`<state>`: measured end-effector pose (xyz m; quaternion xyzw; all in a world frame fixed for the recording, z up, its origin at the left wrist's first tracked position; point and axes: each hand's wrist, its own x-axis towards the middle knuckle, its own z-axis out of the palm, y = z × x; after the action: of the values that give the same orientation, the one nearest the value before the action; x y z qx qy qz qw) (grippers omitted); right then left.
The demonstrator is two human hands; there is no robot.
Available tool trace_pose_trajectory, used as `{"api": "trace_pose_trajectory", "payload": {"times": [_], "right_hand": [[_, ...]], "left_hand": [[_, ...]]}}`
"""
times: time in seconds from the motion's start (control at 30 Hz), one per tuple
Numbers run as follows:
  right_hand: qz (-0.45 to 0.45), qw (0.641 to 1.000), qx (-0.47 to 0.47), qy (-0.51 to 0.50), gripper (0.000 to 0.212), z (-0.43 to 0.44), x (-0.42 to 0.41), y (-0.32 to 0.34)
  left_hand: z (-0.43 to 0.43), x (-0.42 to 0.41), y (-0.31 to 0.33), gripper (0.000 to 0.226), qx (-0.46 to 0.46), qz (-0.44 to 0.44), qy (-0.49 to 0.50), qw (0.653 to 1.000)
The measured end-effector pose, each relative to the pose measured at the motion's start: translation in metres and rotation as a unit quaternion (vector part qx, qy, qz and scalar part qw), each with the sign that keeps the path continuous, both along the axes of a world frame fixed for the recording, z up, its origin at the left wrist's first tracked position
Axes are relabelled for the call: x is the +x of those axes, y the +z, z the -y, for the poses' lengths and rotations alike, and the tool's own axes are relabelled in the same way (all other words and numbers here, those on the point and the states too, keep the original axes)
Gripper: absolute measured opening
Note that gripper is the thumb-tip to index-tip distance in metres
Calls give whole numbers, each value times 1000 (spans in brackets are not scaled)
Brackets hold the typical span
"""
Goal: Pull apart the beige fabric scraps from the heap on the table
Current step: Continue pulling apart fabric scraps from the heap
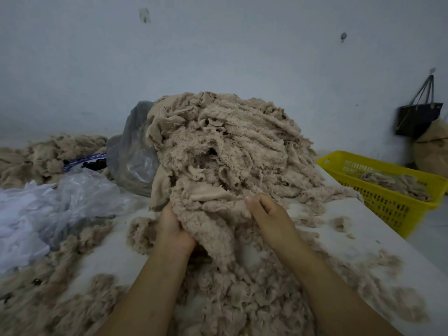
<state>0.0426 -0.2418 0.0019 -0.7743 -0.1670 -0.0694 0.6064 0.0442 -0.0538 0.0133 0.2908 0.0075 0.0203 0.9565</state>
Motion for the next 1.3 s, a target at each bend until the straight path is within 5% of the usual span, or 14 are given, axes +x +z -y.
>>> {"api": "trace_pose_trajectory", "payload": {"times": [0.13,0.17,0.27,0.33,0.4,0.57,0.67,0.87,1.03,1.17,1.3], "right_hand": [[-22,996,75,44,28,0,-4,5],[-24,996,63,65,21,-2,-7,8],[-35,995,-16,90,47,-15,-10,2],[-15,994,-86,65,39,-22,-7,-2],[-20,995,-85,52,26,-18,-6,-3],[-40,993,-76,77,53,-8,-11,6],[-24,987,-128,95,33,-12,-13,4],[-89,990,12,112,47,-7,-15,10],[-84,987,-4,140,68,-14,-19,10],[-55,986,-11,155,31,-18,-18,10],[-77,987,23,142,38,-11,-17,12]], "left_hand": [[2,1,0,42,24,-9,-12,1000],[5,-1,2,41,50,-9,-17,999],[19,-10,5,42,144,31,-50,988],[28,-13,4,45,184,64,-63,979],[29,-14,4,42,167,77,-62,981],[11,-12,9,47,18,49,-47,998],[7,-9,7,45,-29,52,-37,998],[2,-5,4,44,-43,28,-42,998],[8,-7,5,39,-4,12,-63,998],[10,-7,4,38,2,8,-59,998],[6,-5,3,53,-10,0,-53,999]]}}
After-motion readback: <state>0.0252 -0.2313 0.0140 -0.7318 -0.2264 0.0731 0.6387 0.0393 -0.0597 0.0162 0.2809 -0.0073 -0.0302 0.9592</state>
